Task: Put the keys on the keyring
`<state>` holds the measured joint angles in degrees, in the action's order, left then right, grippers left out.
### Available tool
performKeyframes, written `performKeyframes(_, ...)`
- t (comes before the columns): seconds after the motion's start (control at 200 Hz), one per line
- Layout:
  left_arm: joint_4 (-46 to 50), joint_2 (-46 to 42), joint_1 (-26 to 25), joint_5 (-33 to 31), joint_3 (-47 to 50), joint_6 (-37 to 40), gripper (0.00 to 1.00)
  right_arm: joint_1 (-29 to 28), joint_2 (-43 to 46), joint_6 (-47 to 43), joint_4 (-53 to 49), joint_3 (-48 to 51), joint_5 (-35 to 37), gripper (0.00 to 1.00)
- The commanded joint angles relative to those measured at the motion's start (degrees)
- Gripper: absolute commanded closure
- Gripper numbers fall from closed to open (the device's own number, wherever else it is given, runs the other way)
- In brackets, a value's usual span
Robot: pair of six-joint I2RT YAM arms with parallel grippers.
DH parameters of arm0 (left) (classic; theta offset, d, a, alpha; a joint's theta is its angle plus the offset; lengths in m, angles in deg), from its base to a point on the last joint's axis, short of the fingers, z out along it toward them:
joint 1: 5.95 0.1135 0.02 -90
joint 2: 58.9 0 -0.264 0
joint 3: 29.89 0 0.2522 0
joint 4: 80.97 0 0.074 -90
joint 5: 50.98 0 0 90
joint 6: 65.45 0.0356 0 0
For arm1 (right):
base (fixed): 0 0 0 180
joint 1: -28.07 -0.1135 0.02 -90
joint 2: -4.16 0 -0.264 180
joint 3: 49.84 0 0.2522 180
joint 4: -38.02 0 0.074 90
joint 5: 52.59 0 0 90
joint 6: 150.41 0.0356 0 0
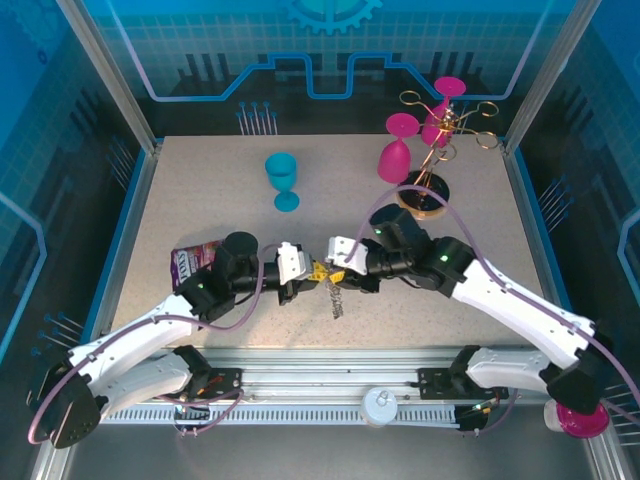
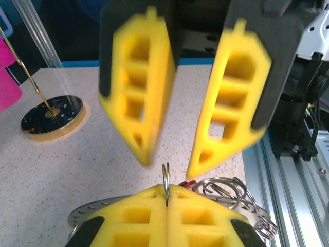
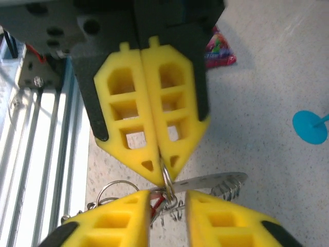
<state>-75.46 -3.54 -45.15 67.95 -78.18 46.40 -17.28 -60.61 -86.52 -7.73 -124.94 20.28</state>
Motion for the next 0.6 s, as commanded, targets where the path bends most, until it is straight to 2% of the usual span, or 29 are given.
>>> performKeyframes(0.0,-11.62,-1.67,-0.3,3.68,4.26,-5.16,1.0,4.99,4.63,5.9,8.83,4.44,-9.53,0.7)
performKeyframes(0.16,-16.88,-1.91,-0.27,4.55,6.6,-8.76,1.0,6.35,6.52,7.69,13.33,9.13,-14.39,0.69)
performKeyframes(0.36,-18.09,-1.82,-0.33,5.59,6.95,-9.98,1.0,6.24,5.68,8.93,16.17,10.63,-17.01,0.69)
performKeyframes(0.595,-19.29,-1.65,-0.28,6.12,7.13,-10.77,1.0,5.93,4.19,9.06,17.83,10.63,-18.9,0.74)
